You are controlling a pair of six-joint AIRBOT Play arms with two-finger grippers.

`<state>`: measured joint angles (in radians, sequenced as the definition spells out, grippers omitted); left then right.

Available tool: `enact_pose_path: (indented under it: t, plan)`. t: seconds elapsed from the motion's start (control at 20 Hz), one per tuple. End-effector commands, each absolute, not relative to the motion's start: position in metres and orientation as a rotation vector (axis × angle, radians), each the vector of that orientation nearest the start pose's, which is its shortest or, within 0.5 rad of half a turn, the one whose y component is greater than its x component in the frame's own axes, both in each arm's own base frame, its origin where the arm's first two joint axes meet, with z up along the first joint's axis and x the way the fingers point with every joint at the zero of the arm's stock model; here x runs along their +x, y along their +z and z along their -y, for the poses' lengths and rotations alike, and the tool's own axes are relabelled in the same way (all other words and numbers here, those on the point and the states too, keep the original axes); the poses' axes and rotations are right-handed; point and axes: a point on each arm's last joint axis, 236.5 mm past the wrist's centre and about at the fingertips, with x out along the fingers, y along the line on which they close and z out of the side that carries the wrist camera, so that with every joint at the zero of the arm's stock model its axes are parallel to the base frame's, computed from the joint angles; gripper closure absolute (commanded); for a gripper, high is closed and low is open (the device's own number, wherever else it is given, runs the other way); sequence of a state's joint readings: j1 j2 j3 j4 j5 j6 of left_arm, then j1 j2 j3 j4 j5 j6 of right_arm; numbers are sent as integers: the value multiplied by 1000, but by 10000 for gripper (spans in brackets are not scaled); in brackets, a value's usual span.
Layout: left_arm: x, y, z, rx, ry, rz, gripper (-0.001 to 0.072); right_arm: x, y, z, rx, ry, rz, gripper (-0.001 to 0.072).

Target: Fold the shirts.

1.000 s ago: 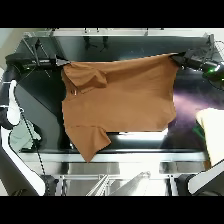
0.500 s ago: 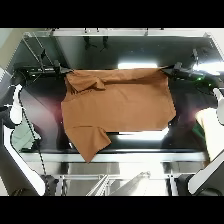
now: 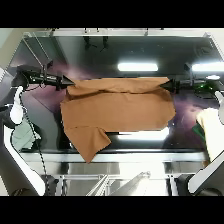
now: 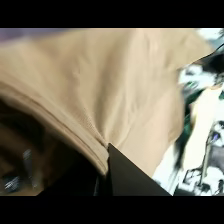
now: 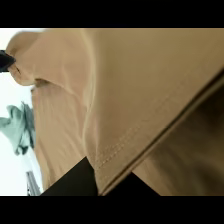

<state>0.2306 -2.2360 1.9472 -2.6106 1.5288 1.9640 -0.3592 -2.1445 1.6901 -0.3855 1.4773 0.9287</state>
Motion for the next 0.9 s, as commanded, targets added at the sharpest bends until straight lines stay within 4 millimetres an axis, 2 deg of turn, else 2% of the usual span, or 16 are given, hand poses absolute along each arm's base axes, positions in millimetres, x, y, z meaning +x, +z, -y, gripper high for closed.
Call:
enact_pose_path:
  t: [0.0,0.15,0.2,0.25,0.35,0.4,0.55,0.6,0.7,0.85]
  plan:
    - [505,-92,84,-765,-728,-1419,681,501,-86,-34,908,722,-1214,696]
    - [506,-91,84,-764,-727,-1415,678,502,-96,-29,912,657,-1246,695]
    - [504,-90,84,-765,-735,-1423,676,499,-95,-29,922,658,-1259,656]
    - [502,-86,83,-758,-747,-1428,537,496,-93,-29,933,658,-1276,523]
    - [505,-70,78,-756,-760,-1417,111,482,-88,-19,909,646,-1336,505]
    - [510,-59,71,-773,-738,-1413,-5,471,-87,-9,872,621,-1378,423]
    - [506,-27,48,-788,-726,-1415,-5,432,-74,23,729,570,-1508,433]
    - [496,-19,40,-807,-718,-1424,-5,419,-69,34,677,543,-1549,489]
    - [469,-12,30,-860,-711,-1461,-4,395,-58,43,633,501,-1570,487]
    - [422,-13,31,-926,-717,-1489,-4,354,-55,38,615,423,-1555,487]
